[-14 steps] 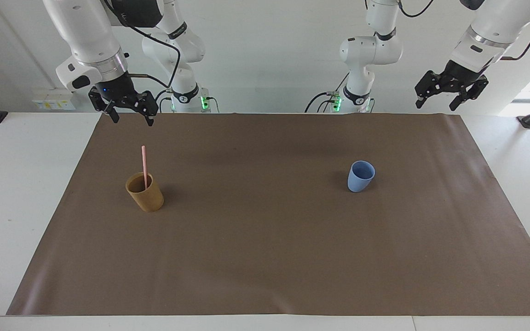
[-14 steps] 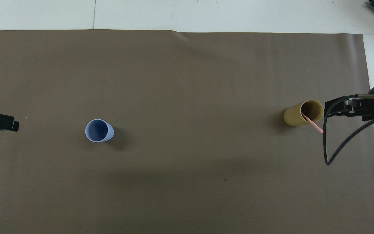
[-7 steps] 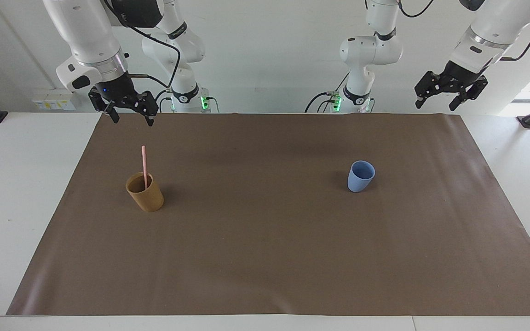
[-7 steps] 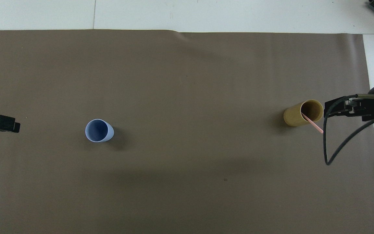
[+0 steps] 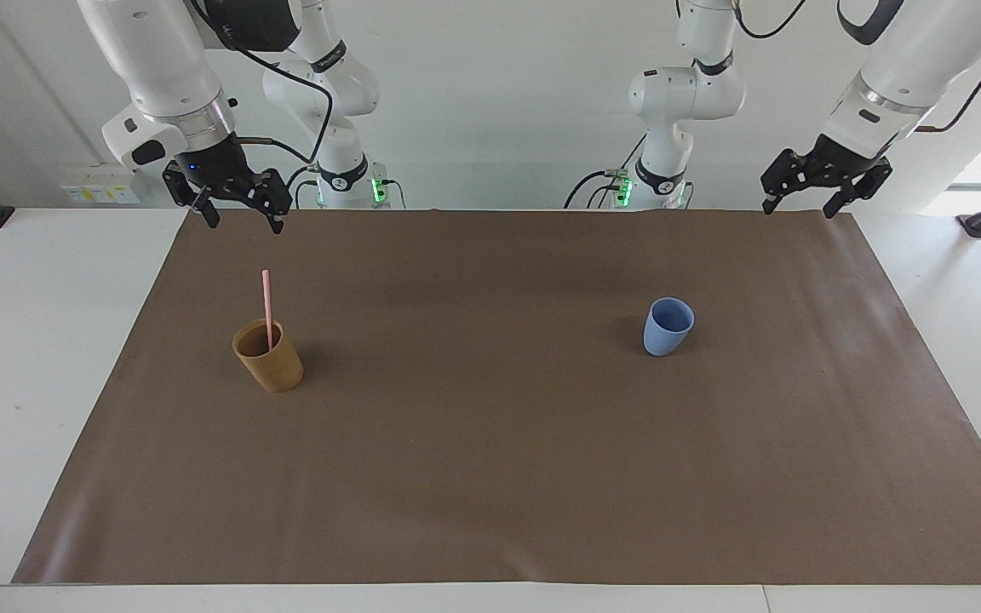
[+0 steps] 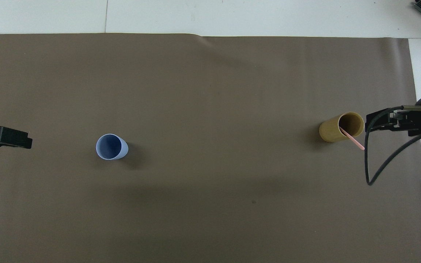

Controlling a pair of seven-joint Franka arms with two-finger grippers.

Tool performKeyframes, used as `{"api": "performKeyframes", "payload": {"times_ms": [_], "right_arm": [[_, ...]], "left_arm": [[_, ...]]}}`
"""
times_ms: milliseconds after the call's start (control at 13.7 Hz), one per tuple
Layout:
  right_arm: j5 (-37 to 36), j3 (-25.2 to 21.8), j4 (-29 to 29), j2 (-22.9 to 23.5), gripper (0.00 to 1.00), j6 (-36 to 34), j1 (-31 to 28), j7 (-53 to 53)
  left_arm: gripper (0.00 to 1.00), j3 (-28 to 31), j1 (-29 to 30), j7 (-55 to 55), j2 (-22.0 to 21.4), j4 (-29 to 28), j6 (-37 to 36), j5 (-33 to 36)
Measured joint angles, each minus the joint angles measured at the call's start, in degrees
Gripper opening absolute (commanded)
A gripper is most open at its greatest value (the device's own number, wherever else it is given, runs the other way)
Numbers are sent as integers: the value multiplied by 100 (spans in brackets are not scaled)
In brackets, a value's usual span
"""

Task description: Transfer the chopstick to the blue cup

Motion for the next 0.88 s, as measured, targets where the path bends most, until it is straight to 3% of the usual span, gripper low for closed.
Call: {"api": "performKeyframes", "payload": {"times_ms": [511, 877], "right_arm": [[0, -4, -1, 0, 100, 0, -1, 0], [0, -12, -10, 0, 100, 0, -3, 0]], "left_arm": [[100, -41, -291, -627, 87, -1915, 2353, -105], [100, -50, -455, -884, 226, -2574, 2978, -152]]}}
